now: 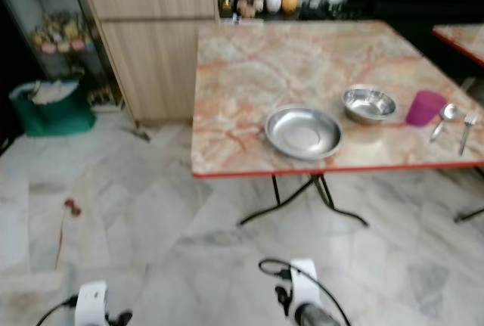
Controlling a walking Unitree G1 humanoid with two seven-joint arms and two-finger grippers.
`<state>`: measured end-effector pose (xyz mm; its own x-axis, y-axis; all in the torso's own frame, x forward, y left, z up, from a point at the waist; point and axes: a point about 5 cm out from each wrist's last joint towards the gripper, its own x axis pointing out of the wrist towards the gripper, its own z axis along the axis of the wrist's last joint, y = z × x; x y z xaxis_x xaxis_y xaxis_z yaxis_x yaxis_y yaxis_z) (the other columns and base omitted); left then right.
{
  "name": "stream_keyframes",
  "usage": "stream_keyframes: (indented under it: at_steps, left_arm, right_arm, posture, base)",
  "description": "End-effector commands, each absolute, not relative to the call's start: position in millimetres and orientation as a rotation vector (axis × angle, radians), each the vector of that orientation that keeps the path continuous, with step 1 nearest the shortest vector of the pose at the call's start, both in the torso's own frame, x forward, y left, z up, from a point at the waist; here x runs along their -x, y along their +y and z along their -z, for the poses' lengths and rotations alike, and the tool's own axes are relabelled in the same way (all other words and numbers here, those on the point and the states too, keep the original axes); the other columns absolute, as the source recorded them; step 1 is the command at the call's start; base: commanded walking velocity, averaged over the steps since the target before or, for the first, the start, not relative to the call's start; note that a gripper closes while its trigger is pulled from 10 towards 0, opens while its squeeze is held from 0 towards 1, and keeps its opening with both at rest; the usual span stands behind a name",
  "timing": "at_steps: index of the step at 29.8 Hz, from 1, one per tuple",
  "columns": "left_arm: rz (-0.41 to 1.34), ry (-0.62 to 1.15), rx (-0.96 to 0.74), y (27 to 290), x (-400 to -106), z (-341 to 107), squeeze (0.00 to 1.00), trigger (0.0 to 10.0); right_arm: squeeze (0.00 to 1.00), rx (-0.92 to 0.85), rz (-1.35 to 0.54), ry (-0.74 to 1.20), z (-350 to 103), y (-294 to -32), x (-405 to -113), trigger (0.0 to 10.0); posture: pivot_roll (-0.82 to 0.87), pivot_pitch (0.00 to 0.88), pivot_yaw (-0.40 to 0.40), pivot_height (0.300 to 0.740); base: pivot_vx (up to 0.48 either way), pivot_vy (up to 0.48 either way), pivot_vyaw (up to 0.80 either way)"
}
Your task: Setting the table
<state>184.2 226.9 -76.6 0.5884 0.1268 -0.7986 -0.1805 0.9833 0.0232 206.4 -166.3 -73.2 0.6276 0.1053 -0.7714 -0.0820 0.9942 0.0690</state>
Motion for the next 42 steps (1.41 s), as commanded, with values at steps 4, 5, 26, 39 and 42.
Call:
stream_keyframes:
  at_steps: [4,5,26,39,42]
  left_arm:
    - [-0.159,0.940,0.067,220.3,-182.5,79.0,0.00,10.0]
    - [-0.159,0.940,0.068,220.4,-182.6,78.9,0.00,10.0]
    - [-0.158,0.931,0.078,220.1,-183.0,78.6,0.00,10.0]
    - [-0.157,0.930,0.064,219.6,-181.7,79.2,0.00,10.0]
    - [-0.155,0.931,0.062,219.3,-181.3,79.5,0.00,10.0]
  right_arm:
    - [0.00,-0.015,-0.094,0.890,73.8,-173.3,-204.2,10.0]
    - [0.00,-0.015,-0.094,0.890,73.7,-173.3,-204.3,10.0]
    - [0.00,-0.015,-0.097,0.892,74.3,-173.3,-203.0,10.0]
    - [0.00,-0.016,-0.106,0.895,75.3,-171.9,-201.2,10.0]
    - [0.00,-0.017,-0.107,0.895,75.7,-171.7,-200.6,10.0]
  posture:
    - [-0.04,0.000,0.017,0.732]
    - [-0.04,0.000,0.017,0.732]
    - [-0.04,0.000,0.020,0.732]
    - [-0.05,0.000,0.019,0.732]
    - [-0.05,0.000,0.021,0.732]
  base:
    - [0.000,-0.307,0.00]
    - [0.000,-0.311,0.00]
    - [0.000,-0.149,0.00]
    - [0.000,-0.082,0.00]
    - [0.000,0.000,0.00]
